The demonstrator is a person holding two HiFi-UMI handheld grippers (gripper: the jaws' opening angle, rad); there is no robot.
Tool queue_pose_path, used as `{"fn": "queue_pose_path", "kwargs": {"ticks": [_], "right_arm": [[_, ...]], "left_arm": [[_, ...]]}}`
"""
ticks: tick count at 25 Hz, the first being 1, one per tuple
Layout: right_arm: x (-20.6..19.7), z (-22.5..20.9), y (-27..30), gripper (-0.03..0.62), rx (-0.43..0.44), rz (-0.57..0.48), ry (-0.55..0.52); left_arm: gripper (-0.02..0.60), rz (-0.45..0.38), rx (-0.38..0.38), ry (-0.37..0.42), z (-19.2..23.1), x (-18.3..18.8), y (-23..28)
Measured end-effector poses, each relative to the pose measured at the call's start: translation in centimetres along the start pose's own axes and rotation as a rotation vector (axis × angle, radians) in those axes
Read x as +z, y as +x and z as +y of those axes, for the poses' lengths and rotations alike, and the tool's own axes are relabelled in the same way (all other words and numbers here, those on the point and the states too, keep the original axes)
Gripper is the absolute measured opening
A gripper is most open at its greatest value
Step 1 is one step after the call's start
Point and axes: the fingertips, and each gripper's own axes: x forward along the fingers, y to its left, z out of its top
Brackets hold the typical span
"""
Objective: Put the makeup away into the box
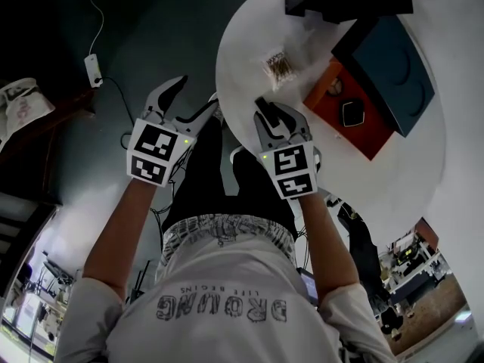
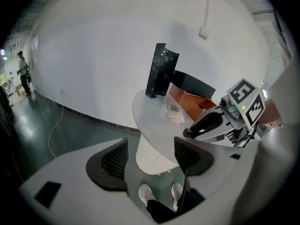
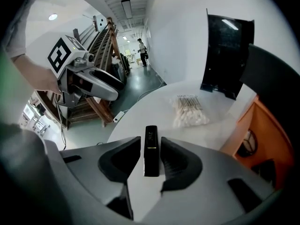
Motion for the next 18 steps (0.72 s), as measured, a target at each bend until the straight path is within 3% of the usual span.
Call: {"fn": "queue_pose_path", "kwargs": {"ticks": [7, 18], "right_arm": [[0.1, -0.1, 0.0, 0.109, -0.003, 0.001, -0.01], [3.9, -1.6, -3.5, 0.106, -0.026, -0.123, 0.037]], "left_arm": [[0.328, -0.013, -0.001, 0.008, -0.3, 0.5, 0.0], [0.328, -0.048, -0.027, 0.064, -1.7, 4.5, 0.2]]}}
